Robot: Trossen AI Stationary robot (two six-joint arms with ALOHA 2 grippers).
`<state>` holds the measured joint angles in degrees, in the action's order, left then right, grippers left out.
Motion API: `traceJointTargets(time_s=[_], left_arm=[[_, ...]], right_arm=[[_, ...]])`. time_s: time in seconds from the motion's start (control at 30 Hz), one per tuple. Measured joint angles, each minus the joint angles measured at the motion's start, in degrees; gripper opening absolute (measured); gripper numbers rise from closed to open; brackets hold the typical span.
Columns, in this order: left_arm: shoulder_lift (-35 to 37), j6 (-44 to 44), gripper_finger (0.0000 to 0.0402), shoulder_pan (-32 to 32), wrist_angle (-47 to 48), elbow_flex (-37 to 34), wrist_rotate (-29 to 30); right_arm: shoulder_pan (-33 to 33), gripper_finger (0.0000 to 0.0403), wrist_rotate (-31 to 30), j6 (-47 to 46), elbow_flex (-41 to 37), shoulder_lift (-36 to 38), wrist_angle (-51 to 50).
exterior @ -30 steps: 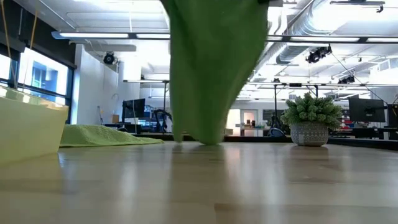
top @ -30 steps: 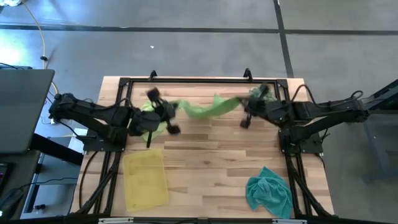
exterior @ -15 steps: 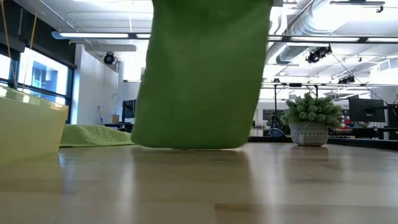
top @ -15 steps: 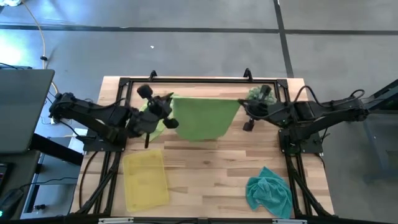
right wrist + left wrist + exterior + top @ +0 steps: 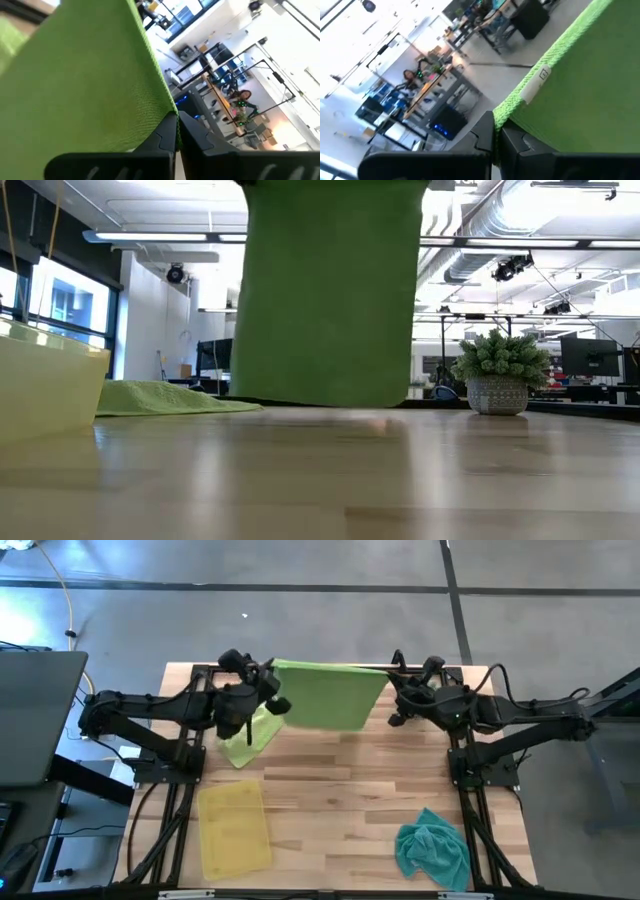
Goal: Roll microfiber towels into tight, uniform cylinder then place into a basket
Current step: Fold the green microfiber towel
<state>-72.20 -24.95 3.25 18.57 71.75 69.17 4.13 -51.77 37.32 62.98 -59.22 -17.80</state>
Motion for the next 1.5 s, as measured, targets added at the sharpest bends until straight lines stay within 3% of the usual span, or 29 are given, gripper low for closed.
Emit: traceJointTargets(time_s=[0.1,0.2,0.37,0.53,0.73,0.97,1.07,1.3,1.5], left_arm=[[0.0,6.0,0.0,-2.9,3.2,0.0,-2.5],[-0.1,18.5,0.0,-7.2,10.0,-1.7,-10.1],[-3.1,38.7,0.0,-15.0,15.0,-6.7,-23.8],[-9.9,47.8,0.0,-21.6,14.0,-8.2,-31.4],[-16.5,53.0,0.0,-25.8,11.6,-8.2,-38.2],[-17.0,59.8,0.0,-25.3,13.9,-8.1,-43.6],[-16.9,58.5,0.0,-25.2,14.0,-8.2,-43.0],[-17.3,57.3,0.0,-22.0,18.3,-8.2,-39.7],[-17.3,55.3,0.0,-17.6,21.2,-8.2,-35.9]], right_arm=[[1.9,0.0,-0.5,-6.4,0.0,0.0,-6.8],[4.8,0.0,1.4,-20.0,0.0,0.0,-18.0],[10.2,0.0,16.1,-43.4,-3.3,-0.8,-30.0],[16.5,0.0,27.9,-53.6,-11.4,-3.9,-17.9],[22.2,0.0,35.0,-61.5,-17.2,-11.3,-2.1],[25.3,0.0,37.7,-65.5,-17.3,-18.4,3.5],[24.9,0.0,36.0,-65.3,-17.3,-19.3,3.0],[22.0,0.0,25.6,-59.2,-17.3,-19.5,-0.7],[16.7,0.0,24.9,-56.3,-19.2,-19.5,-1.5]])
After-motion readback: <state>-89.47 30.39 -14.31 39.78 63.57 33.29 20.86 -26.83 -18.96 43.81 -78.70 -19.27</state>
